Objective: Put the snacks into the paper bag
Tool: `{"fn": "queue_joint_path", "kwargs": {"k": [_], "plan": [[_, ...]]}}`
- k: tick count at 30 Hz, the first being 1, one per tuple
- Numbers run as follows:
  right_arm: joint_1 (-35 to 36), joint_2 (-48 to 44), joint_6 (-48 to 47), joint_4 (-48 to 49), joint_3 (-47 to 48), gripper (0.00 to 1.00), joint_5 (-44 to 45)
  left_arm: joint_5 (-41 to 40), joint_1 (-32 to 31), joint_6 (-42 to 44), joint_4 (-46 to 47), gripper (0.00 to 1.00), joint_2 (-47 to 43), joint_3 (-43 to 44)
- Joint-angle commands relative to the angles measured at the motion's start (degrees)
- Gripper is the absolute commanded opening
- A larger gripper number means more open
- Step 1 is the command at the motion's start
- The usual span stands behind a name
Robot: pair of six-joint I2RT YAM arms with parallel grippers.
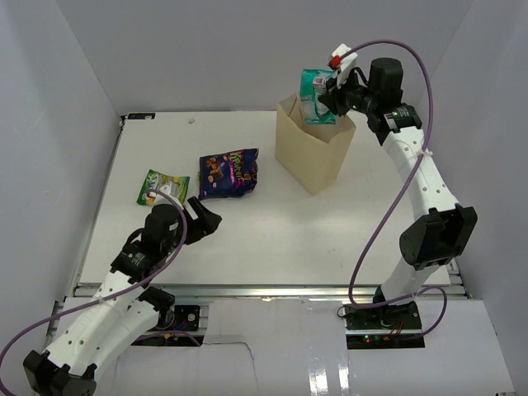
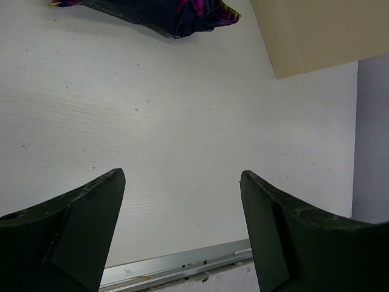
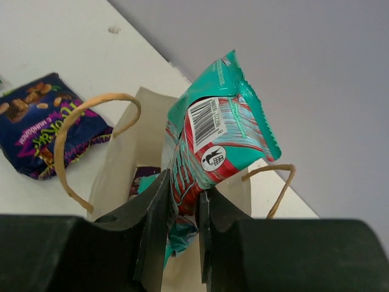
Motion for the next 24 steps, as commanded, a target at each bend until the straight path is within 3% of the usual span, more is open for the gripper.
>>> {"fn": "queue_joint_path", "kwargs": {"k": [1,5,8,10,13,17,24], "plan": [[-0.1,-0.3,-4.3,3.9,-0.4,0.12,0.9,-1.6,0.1,-1.5,-0.9,0.87,1.9,3.4],[-0.1,-0.2,-5.6,1.6,-0.9,0.44,-0.3,-2.3,0.2,-3.3,-0.9,0.88,4.9,4.7],[-0.3,-2.7,-5.3,0.4,-1.3,0.60,-2.1,-2.9,1.5,-4.7,-1.2,0.91,7.9,6.1],[-0.6,-4.1,-4.1,-0.9,-1.1,0.64,-3.3,-0.8,3.3,-4.8,-1.0,0.91,9.6,7.2],[-2.1,-7.2,-2.2,-3.7,-0.7,0.73,-7.9,5.0,12.3,-5.6,-0.8,0.91,13.6,8.4],[-5.6,-12.1,-3.3,-8.6,-2.9,0.75,-16.1,9.6,21.0,-8.4,-0.9,0.89,19.9,10.3],[-6.0,-21.9,-13.6,-17.9,-20.3,0.75,-25.0,17.8,35.6,-15.0,1.2,0.87,30.8,13.5]]}}
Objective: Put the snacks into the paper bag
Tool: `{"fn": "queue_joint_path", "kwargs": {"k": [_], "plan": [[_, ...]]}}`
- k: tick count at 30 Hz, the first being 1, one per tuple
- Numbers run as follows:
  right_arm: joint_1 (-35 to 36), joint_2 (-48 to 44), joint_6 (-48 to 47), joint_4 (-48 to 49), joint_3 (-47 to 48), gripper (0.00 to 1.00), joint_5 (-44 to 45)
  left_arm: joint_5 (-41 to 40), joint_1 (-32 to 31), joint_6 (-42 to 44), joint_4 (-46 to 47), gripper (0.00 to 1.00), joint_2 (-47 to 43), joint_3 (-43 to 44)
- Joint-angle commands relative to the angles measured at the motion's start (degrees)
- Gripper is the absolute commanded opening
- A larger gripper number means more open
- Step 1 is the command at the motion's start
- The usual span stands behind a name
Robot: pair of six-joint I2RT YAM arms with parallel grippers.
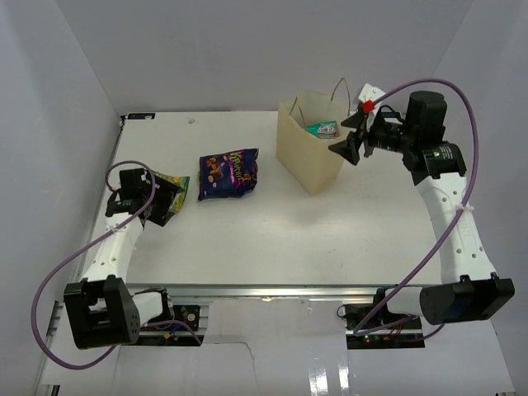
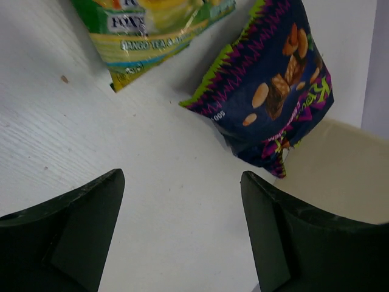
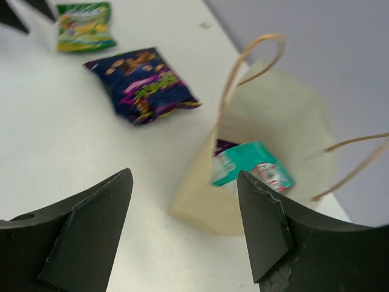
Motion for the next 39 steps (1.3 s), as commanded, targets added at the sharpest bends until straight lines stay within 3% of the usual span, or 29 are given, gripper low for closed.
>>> {"fn": "queue_joint_path", "kwargs": {"k": [1,10,20,28,33,39], "plan": [[0.3,-3.2,-6.1,-7.3,-8.3,0.75,-6.9,6.8,6.8,-3.1,1.9,0.88,3.7,2.5],[0.3,-7.1,-11.9,-14.5,-20.7,0.75,-12.4,13.4,14.8,-2.3,10.0,0.88,13.4,-0.2],[0.9,-5.5,-13.4,-15.3,-23.7,0.75,-13.6,15.6,17.8,1.4,15.5,0.87,22.4,-1.4],[2.6,-4.9,-13.4,-15.3,-23.0,0.75,-13.9,17.7,18.3,2.6,19.0,0.80,27.8,-0.6],[4.0,-4.7,-12.8,-15.0,-22.8,0.75,-13.4,18.7,19.1,2.7,21.0,0.70,30.3,-0.6],[5.5,-4.8,-12.8,-15.7,-21.9,0.75,-13.5,21.0,19.9,2.8,24.1,0.42,32.1,-1.2]]}}
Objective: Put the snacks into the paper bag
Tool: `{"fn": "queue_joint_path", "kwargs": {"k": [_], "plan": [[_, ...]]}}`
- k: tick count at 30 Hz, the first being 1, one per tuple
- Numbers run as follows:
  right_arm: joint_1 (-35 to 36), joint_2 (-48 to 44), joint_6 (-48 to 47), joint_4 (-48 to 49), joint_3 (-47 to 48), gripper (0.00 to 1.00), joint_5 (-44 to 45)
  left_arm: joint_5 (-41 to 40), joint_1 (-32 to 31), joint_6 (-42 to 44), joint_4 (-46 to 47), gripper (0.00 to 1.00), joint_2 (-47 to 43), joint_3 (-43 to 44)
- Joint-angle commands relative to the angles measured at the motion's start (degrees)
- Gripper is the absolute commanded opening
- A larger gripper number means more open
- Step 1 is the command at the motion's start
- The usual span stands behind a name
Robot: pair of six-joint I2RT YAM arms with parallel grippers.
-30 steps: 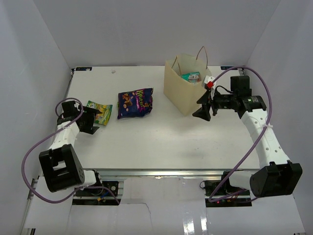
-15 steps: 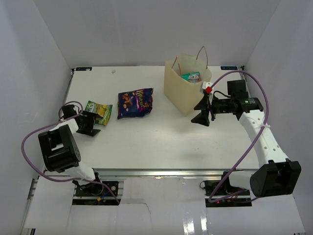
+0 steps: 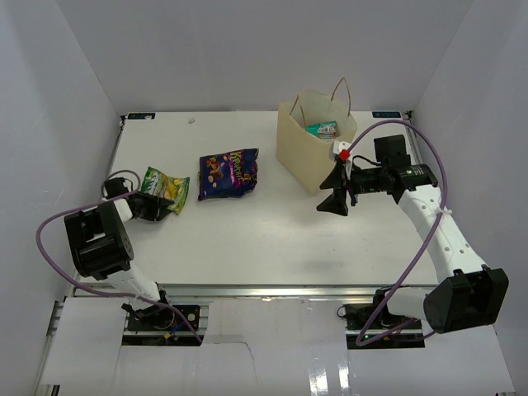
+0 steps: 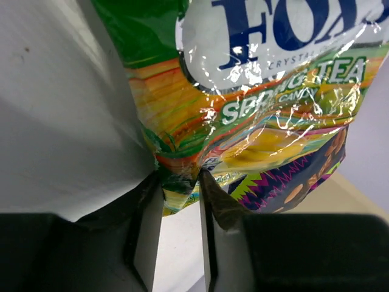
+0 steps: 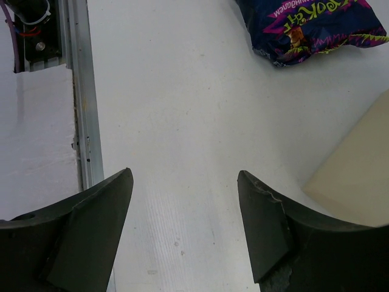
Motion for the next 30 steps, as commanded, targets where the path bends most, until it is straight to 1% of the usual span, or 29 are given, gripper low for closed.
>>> {"fn": "queue_joint_path", "kwargs": {"k": [1,4,5,7,8,10,12,16,17,19,20,23,25,28,30], "plan": [[1.0,0.0,-0.6,-1.2,1.8,0.75,-1.8,0.7,0.7,1.2,2.7,0.37,0.2,-0.4],[2.4,-0.4,-2.1,-2.9,1.2,0.75,-2.2,1.5,0.9,2.6,3.7,0.29,-0.7,-0.5],[3.4,-0.5,-2.5,-3.3,1.1,0.75,-2.1,1.7,0.9,3.9,3.9,0.22,-1.2,-0.5],[4.6,-0.5,-2.9,-3.6,0.7,0.75,-1.7,2.3,0.9,5.4,4.0,0.16,-3.1,-0.4],[5.8,-0.4,-2.9,-3.6,0.5,0.75,-1.5,2.5,0.9,7.0,4.0,0.11,-4.0,-0.4],[6.8,-0.1,-2.7,-3.3,0.4,0.75,-1.4,3.1,0.9,8.6,3.6,0.08,-6.3,-0.7],[8.4,0.5,-1.7,-2.2,0.3,0.75,-1.1,3.9,0.9,10.9,3.4,0.04,-10.8,-1.7],[11.7,2.2,1.5,0.9,0.9,0.74,-1.1,7.1,0.9,14.1,2.7,0.00,-20.4,-4.3],[13.4,2.8,2.5,1.9,1.1,0.73,-1.0,8.7,0.9,14.6,2.0,0.00,-24.5,-5.0],[16.0,3.8,6.9,5.7,1.1,0.73,-1.1,10.1,0.8,15.2,0.9,0.00,-28.6,-7.2],[17.0,4.4,8.3,7.0,1.5,0.73,-1.4,11.7,0.8,15.2,0.3,0.00,-32.5,-8.1],[21.0,6.9,11.4,9.8,3.3,0.73,-1.1,14.1,0.3,15.0,-3.8,0.00,-37.4,-10.7],[23.8,8.8,10.7,10.4,4.5,0.73,0.6,15.7,-0.8,14.0,-4.6,0.00,-39.2,-13.2],[25.3,11.3,9.8,10.9,6.3,0.74,0.4,17.9,-3.6,12.1,-4.9,0.00,-42.7,-15.3],[25.5,13.4,12.3,14.0,6.8,0.75,1.3,18.5,-5.6,11.5,-5.3,0.00,-45.7,-15.4]]}}
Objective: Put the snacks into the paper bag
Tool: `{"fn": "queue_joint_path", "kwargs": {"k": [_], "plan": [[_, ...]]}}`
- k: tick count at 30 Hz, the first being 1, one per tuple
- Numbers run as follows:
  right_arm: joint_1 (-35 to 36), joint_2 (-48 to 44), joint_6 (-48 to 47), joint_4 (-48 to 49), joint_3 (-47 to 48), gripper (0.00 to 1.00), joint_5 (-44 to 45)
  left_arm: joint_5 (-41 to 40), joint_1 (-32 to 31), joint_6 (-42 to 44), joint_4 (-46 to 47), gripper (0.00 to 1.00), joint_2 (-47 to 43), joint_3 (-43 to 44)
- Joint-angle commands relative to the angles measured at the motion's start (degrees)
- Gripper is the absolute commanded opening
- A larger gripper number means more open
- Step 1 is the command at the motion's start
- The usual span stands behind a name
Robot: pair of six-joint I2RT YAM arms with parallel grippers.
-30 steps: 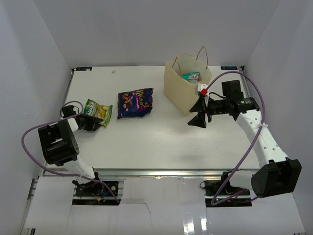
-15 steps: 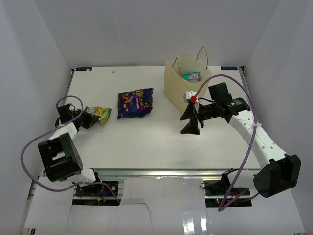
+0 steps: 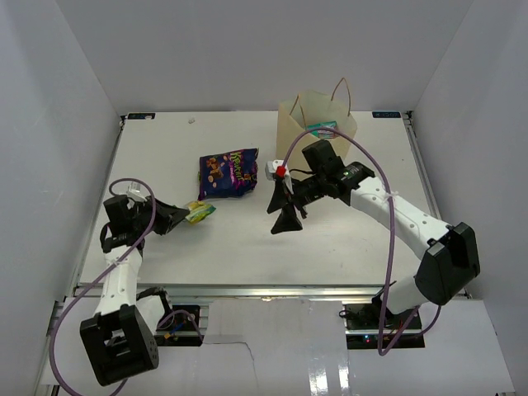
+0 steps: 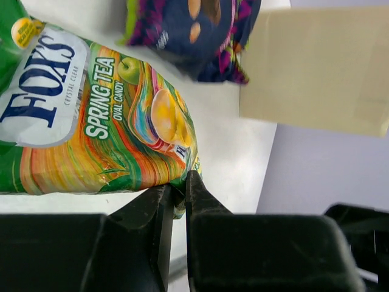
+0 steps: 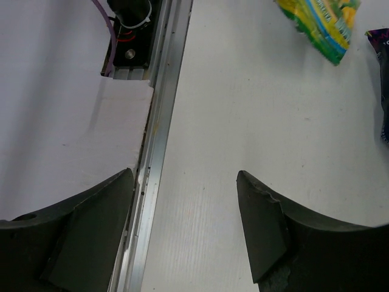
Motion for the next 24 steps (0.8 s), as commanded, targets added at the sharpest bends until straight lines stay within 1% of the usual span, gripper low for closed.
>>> {"fn": "queue_joint_path", "kwargs": {"k": [1,2,4,5,6,8,9,11,12,13,14,15,16,17,18,19,20,21,22,23,24], "plan": [[0.2,2.6,5.5,6.4,3.3,0.75,1.3,4.9,-2.9,-1.2,-0.5,0.00,-5.5,0.1],[0.2,3.6,10.6,8.4,3.9,0.75,1.7,5.3,-3.6,-1.1,-0.6,0.00,-6.4,0.3],[0.3,6.2,17.3,10.8,5.8,0.74,2.9,5.9,-5.6,-0.4,-1.9,0.00,-8.6,0.6],[0.4,6.9,21.1,14.8,5.8,0.75,3.4,6.3,-6.0,0.1,-2.4,0.00,-9.1,0.7],[0.9,7.8,28.7,17.0,5.4,0.75,5.7,6.8,-7.2,0.2,-2.8,0.00,-9.6,0.7],[1.6,8.9,32.7,18.8,5.6,0.75,7.1,7.3,-8.1,-0.1,-3.5,0.00,-10.8,0.3],[2.8,9.2,32.0,19.3,5.9,0.78,7.3,7.7,-8.8,-0.5,-3.6,0.00,-11.1,0.2],[4.1,8.9,27.6,19.8,5.5,0.81,8.0,8.0,-9.7,-1.7,-3.6,0.00,-11.5,0.6],[5.2,8.1,19.3,19.7,5.3,0.84,7.5,8.3,-10.4,-2.0,-3.7,0.00,-11.5,0.8],[5.5,7.7,13.2,18.8,4.5,0.86,6.3,8.4,-10.9,-2.6,-3.7,0.00,-11.4,1.2],[5.6,6.5,-1.9,15.0,4.0,0.88,1.8,8.8,-11.3,-2.8,-3.7,0.00,-11.1,1.9],[5.6,5.8,-2.0,15.0,3.3,0.93,0.8,8.8,-11.5,-3.0,-3.9,0.00,-10.9,2.2],[5.9,4.9,-13.8,12.6,2.5,0.96,1.2,9.2,-11.8,-3.4,-3.9,0.00,-10.7,2.6],[6.3,4.2,-17.7,12.7,0.2,0.98,2.6,9.3,-12.0,-4.2,-4.0,0.00,-10.1,2.8],[7.7,3.0,-20.9,13.2,-0.8,0.98,7.1,9.5,-12.6,-4.7,-3.9,0.00,-9.8,3.4],[8.6,2.6,-24.1,15.1,-1.6,0.98,9.5,9.7,-12.9,-5.1,-3.9,0.00,-9.4,3.6],[9.3,2.2,-24.4,16.7,-3.2,0.98,11.3,9.7,-13.2,-5.5,-3.9,0.00,-8.8,3.9],[10.3,1.8,-23.7,18.9,-4.0,0.98,14.3,9.8,-13.8,-6.2,-3.9,0.00,-8.4,4.2],[11.1,1.7,-20.4,24.5,-4.8,0.97,16.2,10.0,-14.0,-6.5,-3.9,0.00,-8.1,4.7],[12.5,1.6,-20.0,26.4,-6.1,0.96,17.6,10.1,-14.4,-7.0,-3.9,0.00,-7.9,4.9],[13.5,1.6,-18.7,28.9,-6.9,0.97,21.6,10.3,-14.6,-7.7,-3.9,0.00,-7.3,5.0]]}}
